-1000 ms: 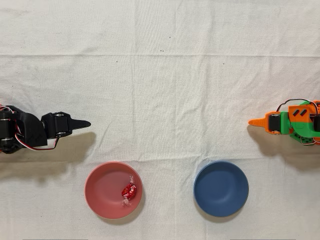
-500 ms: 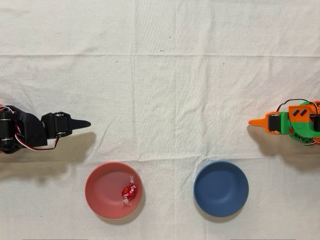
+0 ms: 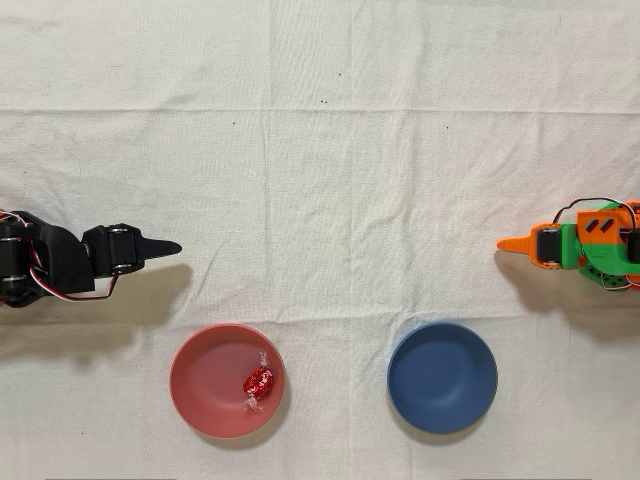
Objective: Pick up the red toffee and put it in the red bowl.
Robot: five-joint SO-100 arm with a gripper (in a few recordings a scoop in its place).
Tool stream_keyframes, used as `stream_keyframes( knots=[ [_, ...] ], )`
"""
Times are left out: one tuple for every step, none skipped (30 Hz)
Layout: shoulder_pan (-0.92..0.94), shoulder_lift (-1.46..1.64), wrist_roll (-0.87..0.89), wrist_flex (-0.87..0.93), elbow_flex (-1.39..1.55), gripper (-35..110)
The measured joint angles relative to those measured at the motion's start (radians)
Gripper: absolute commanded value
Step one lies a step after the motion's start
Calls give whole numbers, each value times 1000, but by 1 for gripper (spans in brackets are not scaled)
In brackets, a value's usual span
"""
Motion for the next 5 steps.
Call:
stream_keyframes(
  knots=[
    [0,0,0,0,0,1],
    [0,0,0,0,0,1],
    [0,0,0,0,0,1],
    [0,0,0,0,0,1],
    [0,0,0,0,0,1]
  ],
)
